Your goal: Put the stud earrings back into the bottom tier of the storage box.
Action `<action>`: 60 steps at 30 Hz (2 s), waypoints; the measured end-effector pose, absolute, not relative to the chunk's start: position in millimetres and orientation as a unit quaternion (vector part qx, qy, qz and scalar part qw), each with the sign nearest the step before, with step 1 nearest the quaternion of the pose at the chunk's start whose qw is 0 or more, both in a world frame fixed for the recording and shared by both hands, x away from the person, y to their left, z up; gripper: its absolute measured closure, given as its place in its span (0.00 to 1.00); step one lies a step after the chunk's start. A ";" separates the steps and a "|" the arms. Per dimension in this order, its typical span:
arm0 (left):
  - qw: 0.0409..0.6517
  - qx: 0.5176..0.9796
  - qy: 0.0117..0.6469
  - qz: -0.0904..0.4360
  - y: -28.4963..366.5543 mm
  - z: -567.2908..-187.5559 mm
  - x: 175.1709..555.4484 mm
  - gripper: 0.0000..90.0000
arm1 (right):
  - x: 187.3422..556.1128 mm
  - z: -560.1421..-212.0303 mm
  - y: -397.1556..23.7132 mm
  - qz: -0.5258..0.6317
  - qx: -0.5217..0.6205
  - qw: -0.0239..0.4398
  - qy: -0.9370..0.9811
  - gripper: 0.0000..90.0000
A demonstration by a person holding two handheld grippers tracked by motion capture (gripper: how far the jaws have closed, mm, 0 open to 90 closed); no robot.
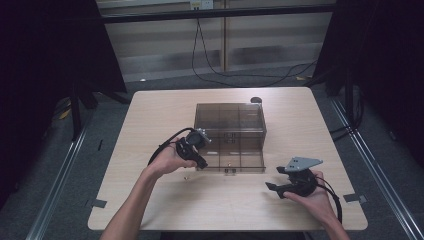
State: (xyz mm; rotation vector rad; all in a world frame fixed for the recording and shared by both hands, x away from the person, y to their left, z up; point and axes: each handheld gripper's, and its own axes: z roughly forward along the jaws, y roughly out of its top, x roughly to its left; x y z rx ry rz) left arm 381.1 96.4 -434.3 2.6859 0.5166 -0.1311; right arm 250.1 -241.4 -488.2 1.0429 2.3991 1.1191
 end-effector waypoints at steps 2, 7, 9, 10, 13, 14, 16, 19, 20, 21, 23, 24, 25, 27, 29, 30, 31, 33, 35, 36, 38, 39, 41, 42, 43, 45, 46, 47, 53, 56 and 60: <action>0.194 0.963 0.182 -0.050 100.8 -435.4 381.2 0.88 | 249.4 -487.6 -241.2 0.387 0.364 0.148 0.834 0.32; 0.194 0.962 0.185 -0.047 108.1 -437.2 378.7 0.88 | 249.6 -487.4 -241.7 0.387 0.365 0.151 0.833 0.32; 0.192 0.963 0.183 -0.050 110.8 -436.4 378.1 0.88 | 249.9 -487.9 -241.5 0.388 0.365 0.149 0.833 0.32; 0.192 0.963 0.185 -0.049 113.9 -436.3 376.6 0.89 | 250.1 -488.1 -241.3 0.389 0.364 0.148 0.833 0.32; 0.193 0.961 0.191 -0.047 117.8 -436.9 375.7 0.90 | 249.8 -487.6 -240.9 0.387 0.364 0.150 0.834 0.32; 0.197 0.959 0.197 -0.047 118.9 -437.9 375.0 0.91 | 249.4 -487.3 -241.1 0.388 0.365 0.150 0.833 0.32; 0.198 0.958 0.203 -0.047 122.9 -439.0 374.4 0.93 | 249.1 -486.9 -241.4 0.389 0.366 0.151 0.832 0.32; 0.190 0.962 0.194 -0.045 128.8 -439.8 375.1 0.91 | 249.4 -487.6 -240.9 0.387 0.365 0.149 0.833 0.32; 0.186 0.962 0.194 -0.047 129.5 -439.4 375.2 0.91 | 249.7 -487.8 -240.7 0.387 0.365 0.149 0.834 0.32; 0.188 0.960 0.204 -0.045 130.2 -440.3 374.3 0.91 | 249.8 -487.9 -240.5 0.388 0.365 0.149 0.833 0.32; 0.182 0.963 0.193 -0.043 133.4 -438.5 376.2 0.90 | 249.8 -488.2 -240.0 0.387 0.366 0.148 0.833 0.31; 0.185 0.962 0.198 -0.044 134.0 -438.7 375.2 0.90 | 249.9 -488.2 -240.1 0.387 0.364 0.148 0.834 0.31; 0.182 0.962 0.198 -0.047 135.7 -438.8 374.9 0.90 | 249.6 -487.8 -240.2 0.387 0.365 0.150 0.834 0.31; 0.177 0.963 0.195 -0.048 139.1 -440.7 376.1 0.89 | 249.7 -488.0 -240.9 0.388 0.366 0.148 0.833 0.31; 0.176 0.962 0.202 -0.048 141.4 -442.7 376.4 0.89 | 249.7 -488.2 -240.9 0.388 0.365 0.148 0.833 0.31; 0.176 0.963 0.200 -0.047 142.4 -444.2 375.6 0.89 | 249.5 -488.0 -240.5 0.387 0.366 0.149 0.834 0.31; 0.175 0.963 0.199 -0.053 142.7 -444.3 375.1 0.89 | 249.1 -488.1 -240.0 0.387 0.364 0.149 0.834 0.31; 0.174 0.964 0.195 -0.051 142.6 -445.1 374.2 0.89 | 249.2 -488.1 -239.9 0.386 0.364 0.149 0.834 0.31; 0.167 0.964 0.198 -0.057 142.0 -448.1 372.6 0.88 | 249.9 -488.2 -240.8 0.388 0.366 0.148 0.833 0.31; 0.165 0.966 0.192 -0.058 142.1 -449.5 372.5 0.87 | 249.8 -488.1 -240.9 0.389 0.367 0.148 0.832 0.31; 0.163 0.967 0.189 -0.056 142.2 -450.3 372.5 0.87 | 249.6 -488.0 -240.8 0.387 0.366 0.149 0.833 0.31; 0.165 0.965 0.196 -0.060 142.0 -451.2 371.2 0.87 | 249.5 -488.2 -240.6 0.384 0.366 0.151 0.834 0.31; 0.161 0.966 0.194 -0.063 141.7 -452.6 371.5 0.87 | 249.6 -488.6 -240.3 0.384 0.365 0.149 0.835 0.31; 0.157 0.965 0.198 -0.065 141.1 -453.0 372.0 0.86 | 249.5 -488.3 -240.3 0.384 0.365 0.151 0.835 0.31; 0.157 0.965 0.198 -0.065 141.1 -453.0 372.0 0.86 | 249.4 -488.2 -240.3 0.384 0.365 0.151 0.835 0.31; 0.156 0.965 0.200 -0.065 140.1 -455.7 373.9 0.86 | 249.3 -488.2 -240.5 0.384 0.365 0.151 0.835 0.31; 0.155 0.966 0.198 -0.066 139.5 -456.5 374.4 0.86 | 249.1 -488.1 -240.4 0.384 0.364 0.150 0.835 0.31; 0.155 0.966 0.198 -0.066 139.5 -456.5 374.4 0.86 | 249.1 -488.1 -240.4 0.384 0.364 0.150 0.835 0.31; 0.144 0.968 0.193 -0.073 135.5 -460.4 378.2 0.87 | 250.0 -488.6 -240.5 0.383 0.366 0.149 0.835 0.31; 0.139 0.968 0.194 -0.075 134.8 -462.4 380.9 0.90 | 249.6 -488.5 -240.5 0.384 0.366 0.148 0.835 0.31; 0.137 0.969 0.193 -0.079 135.4 -463.5 381.7 0.91 | 249.5 -488.7 -240.3 0.382 0.365 0.147 0.836 0.31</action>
